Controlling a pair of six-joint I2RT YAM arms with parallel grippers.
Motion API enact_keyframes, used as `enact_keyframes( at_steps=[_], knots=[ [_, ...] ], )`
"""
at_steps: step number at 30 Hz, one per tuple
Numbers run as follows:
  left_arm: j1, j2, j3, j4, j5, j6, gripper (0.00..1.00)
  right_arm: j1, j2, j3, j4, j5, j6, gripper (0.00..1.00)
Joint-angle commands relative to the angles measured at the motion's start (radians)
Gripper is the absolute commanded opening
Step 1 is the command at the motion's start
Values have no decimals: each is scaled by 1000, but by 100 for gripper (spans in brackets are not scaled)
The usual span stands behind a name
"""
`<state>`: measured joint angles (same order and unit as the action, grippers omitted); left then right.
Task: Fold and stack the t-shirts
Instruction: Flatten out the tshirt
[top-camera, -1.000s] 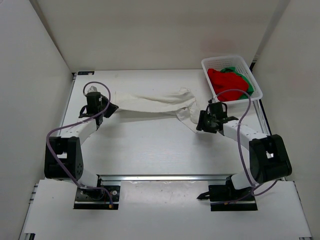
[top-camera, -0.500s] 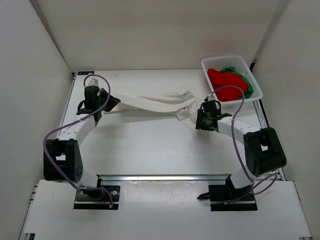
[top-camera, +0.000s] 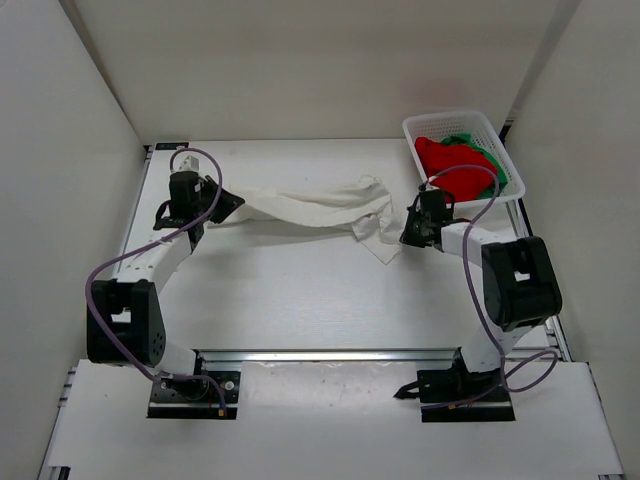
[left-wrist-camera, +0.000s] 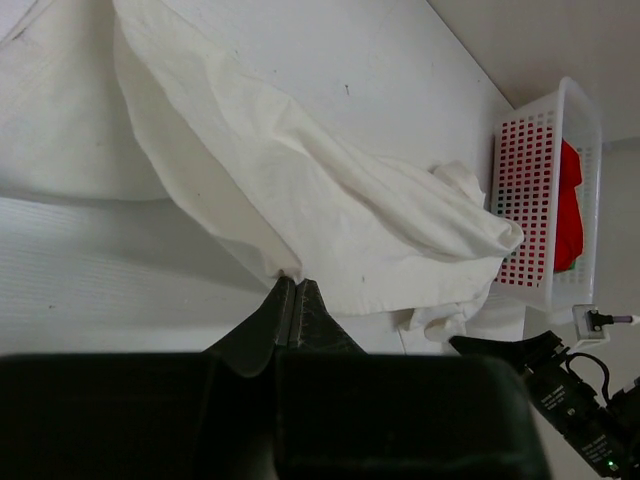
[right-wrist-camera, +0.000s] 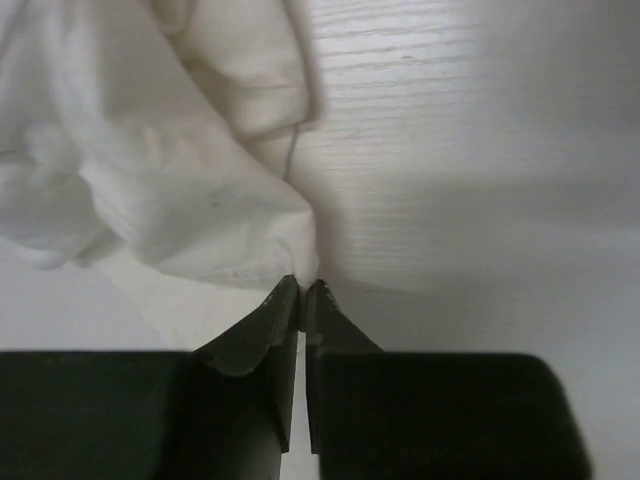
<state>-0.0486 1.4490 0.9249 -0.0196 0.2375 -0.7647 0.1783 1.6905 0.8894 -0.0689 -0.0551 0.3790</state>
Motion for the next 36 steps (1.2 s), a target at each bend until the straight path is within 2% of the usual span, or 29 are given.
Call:
enact_keyframes(
  at_steps=[1, 5, 7, 9, 13, 15, 17, 20, 21, 22, 23, 27, 29, 30, 32, 34, 36],
  knots=[
    [1, -16, 23, 20, 22, 1, 0, 53, -82, 92, 17, -13, -70, 0],
    [49, -6, 63, 20, 66, -10, 0, 216, -231, 181, -222, 148, -184, 0],
    [47, -6, 72, -9, 65, -7, 0, 381, -279, 247, -355, 265, -245, 0],
    [93, -1, 75, -25, 77, -4, 0, 485, -281, 279, -509, 317, -261, 0],
    [131, -4, 37, -11, 92, -4, 0, 677, -215, 201, -636, 340, -226, 0],
    [136, -6, 16, -16, 89, -7, 0, 736, -189, 143, -669, 377, -191, 12],
    [171, -18, -26, 3, 103, -19, 0, 745, -221, 94, -675, 399, -126, 23],
    [214, -29, -49, -6, 106, -16, 0, 649, -387, 2, -532, 229, -88, 47],
    [219, -29, -40, -8, 103, -10, 0, 623, -456, -48, -464, 151, -74, 49],
    [225, -30, -40, -26, 99, -8, 0, 557, -491, -73, -444, 102, -66, 54],
    [242, -32, -26, -17, 109, -2, 0, 484, -540, -128, -380, 15, -43, 54],
    [210, -24, -12, -31, 83, 8, 0, 356, -594, -245, -267, -55, 21, 49],
    [178, -21, -17, -25, 71, 16, 0, 310, -583, -251, -212, -115, 23, 41],
    [167, -18, -14, -23, 60, 12, 0, 325, -572, -247, -178, -121, 29, 36],
    [136, -13, -18, -16, 51, 11, 0, 418, -534, -201, -169, -74, 5, 13],
    [113, -13, -20, -8, 42, 10, 0, 519, -487, -150, -172, 42, -22, 8],
    [98, -16, -38, 1, 23, 8, 0, 596, -421, -103, -146, 32, -60, 8]
  ],
)
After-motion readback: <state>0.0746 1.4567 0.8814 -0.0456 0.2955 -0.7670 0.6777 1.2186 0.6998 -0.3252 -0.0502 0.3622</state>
